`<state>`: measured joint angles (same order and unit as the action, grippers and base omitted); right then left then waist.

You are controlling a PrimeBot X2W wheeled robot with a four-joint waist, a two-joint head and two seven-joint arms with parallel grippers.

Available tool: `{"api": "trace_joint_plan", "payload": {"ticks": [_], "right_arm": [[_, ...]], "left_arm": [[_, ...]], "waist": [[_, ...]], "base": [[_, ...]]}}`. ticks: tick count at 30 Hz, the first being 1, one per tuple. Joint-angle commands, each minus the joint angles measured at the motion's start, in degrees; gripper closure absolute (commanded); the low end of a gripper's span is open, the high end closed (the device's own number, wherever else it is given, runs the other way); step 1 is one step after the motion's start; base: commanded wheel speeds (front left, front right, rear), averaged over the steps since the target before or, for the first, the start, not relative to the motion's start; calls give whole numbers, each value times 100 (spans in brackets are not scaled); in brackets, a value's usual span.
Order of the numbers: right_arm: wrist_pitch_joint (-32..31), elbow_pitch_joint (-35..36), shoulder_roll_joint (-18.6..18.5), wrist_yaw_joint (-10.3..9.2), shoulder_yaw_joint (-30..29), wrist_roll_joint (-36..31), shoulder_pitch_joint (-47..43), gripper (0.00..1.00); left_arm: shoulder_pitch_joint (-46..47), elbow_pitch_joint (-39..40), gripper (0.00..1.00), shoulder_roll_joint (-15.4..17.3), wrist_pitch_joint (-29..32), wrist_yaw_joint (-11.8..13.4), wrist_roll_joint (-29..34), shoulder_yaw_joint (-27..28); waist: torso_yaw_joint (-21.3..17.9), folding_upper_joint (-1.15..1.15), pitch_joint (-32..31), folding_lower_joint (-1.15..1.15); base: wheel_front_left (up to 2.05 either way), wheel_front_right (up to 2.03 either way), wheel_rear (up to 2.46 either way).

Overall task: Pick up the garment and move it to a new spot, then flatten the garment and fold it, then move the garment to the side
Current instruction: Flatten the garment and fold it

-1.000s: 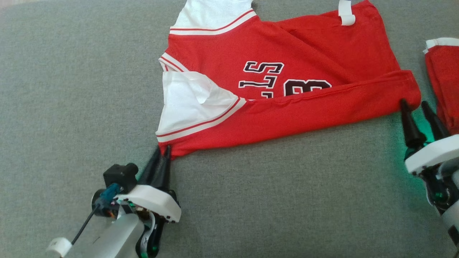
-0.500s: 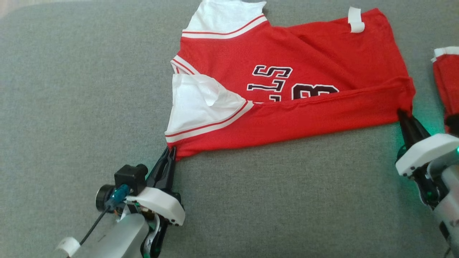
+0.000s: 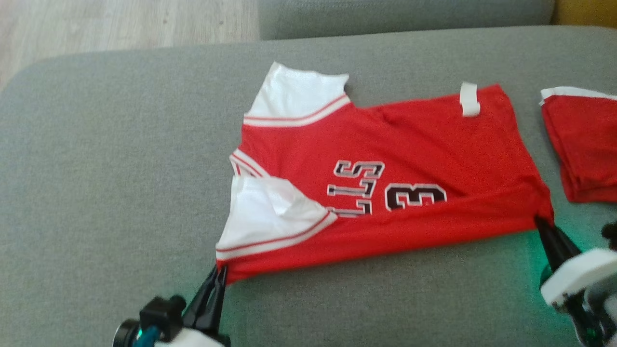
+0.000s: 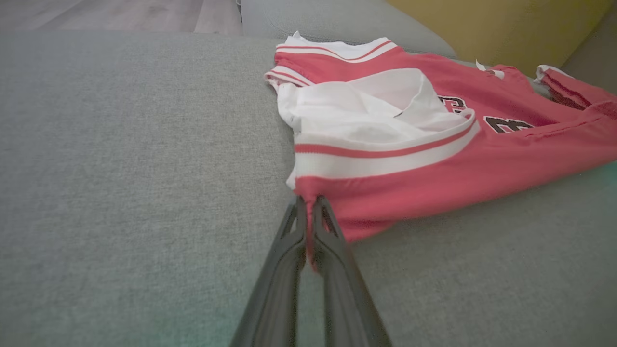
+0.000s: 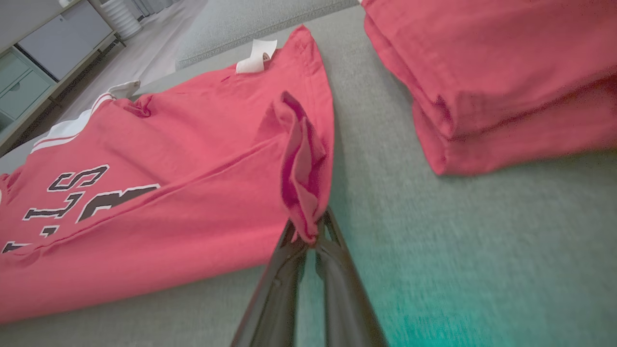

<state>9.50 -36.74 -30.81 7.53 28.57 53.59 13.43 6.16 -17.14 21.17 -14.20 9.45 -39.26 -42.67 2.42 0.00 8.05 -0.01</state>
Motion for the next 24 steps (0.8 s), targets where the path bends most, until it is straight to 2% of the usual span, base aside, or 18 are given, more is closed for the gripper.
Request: {"api": "trace_joint_plan", "payload": {"ticks": [1, 8, 9, 10, 11, 12, 13, 14, 18, 24], "right_arm": [[7, 151, -293, -4, -62, 70, -207, 100], [-197, 623, -299, -4, -398, 95, -879, 100], [-228, 659, -282, -4, -453, 73, -919, 73], [-261, 688, -262, -4, -507, 43, -945, 11], [-288, 714, -238, -4, -567, 15, -963, 0], [-320, 742, -211, -4, -621, -19, -975, 0], [-360, 780, -187, -4, -669, -59, -982, 0], [-404, 838, -171, -4, -716, -99, -989, 0], [-491, 1064, -178, -4, -882, -219, -1027, 0], [-669, 1668, -184, -4, -1340, -410, -1126, 0]], "left_arm": [[-16, 255, 100, 258, -30, 96, 33, 192], [-519, 971, 100, 485, 231, 346, 20, 63], [-531, 1001, 100, 491, 246, 355, 8, 63], [-528, 1019, 100, 490, 270, 353, -4, 57], [-512, 1032, 100, 488, 306, 329, -15, 38], [-486, 1046, 98, 482, 348, 328, -21, 27], [-454, 1052, 29, 492, 399, 351, -2, 14], [-422, 1059, 0, 503, 447, 383, 14, 12], [-315, 1155, 0, 577, 607, 469, 59, 20], [477, 1710, 0, 1000, 1175, 519, 300, 171]], "waist": [[-26, 0, -78, 1], [-112, 0, -116, 1], [-124, 0, -111, 1], [-138, 0, -110, 1], [-150, 0, -108, 1], [-162, 0, -107, 1], [-183, 0, -106, 1], [-206, 0, -105, 1], [-291, 0, -96, 1], [-388, 0, 95, 1]], "base": [[0, 0, 0], [0, 0, 0], [0, 0, 0], [0, 0, 0], [0, 0, 0], [0, 0, 0], [0, 0, 0], [0, 0, 0], [0, 0, 0], [0, 0, 0]]}}
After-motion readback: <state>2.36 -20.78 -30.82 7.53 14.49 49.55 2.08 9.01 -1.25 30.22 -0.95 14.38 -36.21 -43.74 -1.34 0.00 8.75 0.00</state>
